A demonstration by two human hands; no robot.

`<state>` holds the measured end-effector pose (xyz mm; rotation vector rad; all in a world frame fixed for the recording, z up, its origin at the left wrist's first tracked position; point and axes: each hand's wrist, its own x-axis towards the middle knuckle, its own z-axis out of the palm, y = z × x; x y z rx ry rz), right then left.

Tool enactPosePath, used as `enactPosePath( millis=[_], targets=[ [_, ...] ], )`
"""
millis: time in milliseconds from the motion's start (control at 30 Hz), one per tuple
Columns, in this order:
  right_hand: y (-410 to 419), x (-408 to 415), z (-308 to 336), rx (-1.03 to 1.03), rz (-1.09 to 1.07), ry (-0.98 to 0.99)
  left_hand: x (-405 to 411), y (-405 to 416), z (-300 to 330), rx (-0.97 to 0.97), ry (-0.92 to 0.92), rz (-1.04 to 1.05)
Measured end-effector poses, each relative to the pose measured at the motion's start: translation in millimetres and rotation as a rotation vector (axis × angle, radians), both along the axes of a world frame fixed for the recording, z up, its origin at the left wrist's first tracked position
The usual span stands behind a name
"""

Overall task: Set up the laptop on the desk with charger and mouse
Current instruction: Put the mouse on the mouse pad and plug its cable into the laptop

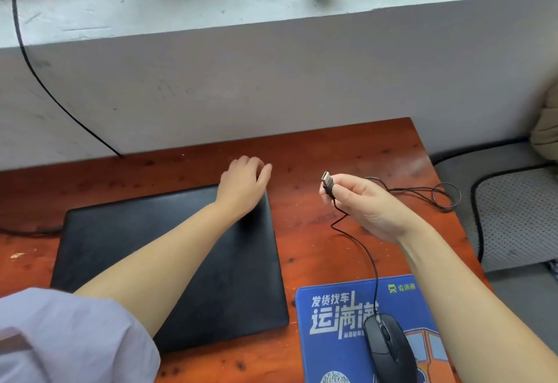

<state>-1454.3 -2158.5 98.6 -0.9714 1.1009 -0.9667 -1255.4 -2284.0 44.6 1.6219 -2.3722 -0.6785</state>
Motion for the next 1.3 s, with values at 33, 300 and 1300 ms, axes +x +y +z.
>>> enactPosePath(
  millis=[33,300,1300],
  targets=[
    [-0.5,-1.3,1.3,-0.004,0.017,-0.023,1.3,-1.6,-7.3,-0.002,-0.111,-0.005],
    [-7.5,-1.3,2.6,-0.028,0.079,-0.062,-3.5,-17.9,-24.9,0.058,-0.332,-0.057],
    [-23.1,59.8,4.1,0.069,0.108,0.619,9.9,10.1,55.4,-0.016,-0.064,-0.040]
  ],
)
